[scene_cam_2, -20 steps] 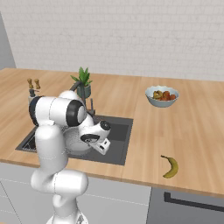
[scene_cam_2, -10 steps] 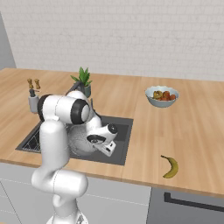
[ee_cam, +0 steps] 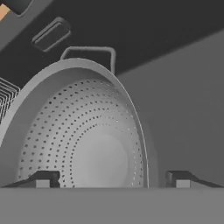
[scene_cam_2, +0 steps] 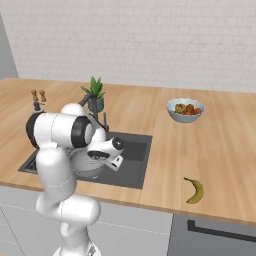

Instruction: Put the colander in the sink, put the banana in the colander, and turn on the sink faucet and pour water over the colander.

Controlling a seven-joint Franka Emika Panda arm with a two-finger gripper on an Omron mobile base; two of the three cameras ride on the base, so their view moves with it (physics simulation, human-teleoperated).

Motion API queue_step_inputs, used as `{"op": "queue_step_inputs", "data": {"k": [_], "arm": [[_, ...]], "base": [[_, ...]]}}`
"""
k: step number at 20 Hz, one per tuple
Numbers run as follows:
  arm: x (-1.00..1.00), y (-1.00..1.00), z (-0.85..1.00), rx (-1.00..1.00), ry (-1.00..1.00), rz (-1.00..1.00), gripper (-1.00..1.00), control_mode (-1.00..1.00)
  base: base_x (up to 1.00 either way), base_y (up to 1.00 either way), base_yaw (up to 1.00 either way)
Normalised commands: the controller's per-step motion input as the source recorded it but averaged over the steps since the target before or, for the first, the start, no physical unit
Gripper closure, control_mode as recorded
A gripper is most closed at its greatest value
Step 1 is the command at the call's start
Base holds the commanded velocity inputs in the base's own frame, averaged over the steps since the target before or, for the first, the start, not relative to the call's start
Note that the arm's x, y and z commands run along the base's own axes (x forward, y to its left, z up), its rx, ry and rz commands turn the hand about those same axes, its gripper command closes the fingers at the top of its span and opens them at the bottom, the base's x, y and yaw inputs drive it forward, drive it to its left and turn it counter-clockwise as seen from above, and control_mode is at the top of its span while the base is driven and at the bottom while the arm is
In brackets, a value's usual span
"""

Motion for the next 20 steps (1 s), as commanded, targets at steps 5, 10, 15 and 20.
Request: {"op": "queue_step_inputs", "data": {"k": [5,10,15,20], "arm": [[-0.3,0.0,0.78,-0.04,-0.02,-0.05,-1.0,-1.0],[-0.39,-0.29,0.94,-0.05,0.0,-0.08,-1.0,-1.0],[-0.26,-0.15,1.0,-0.12,0.0,-0.02,-1.0,-1.0],[-0.04,-0.25,1.0,-0.2,0.01,0.0,-1.0,-1.0]], "base": [[0.0,0.0,0.0],[0.0,0.0,0.0],[0.0,0.0,0.0],[0.0,0.0,0.0]]}}
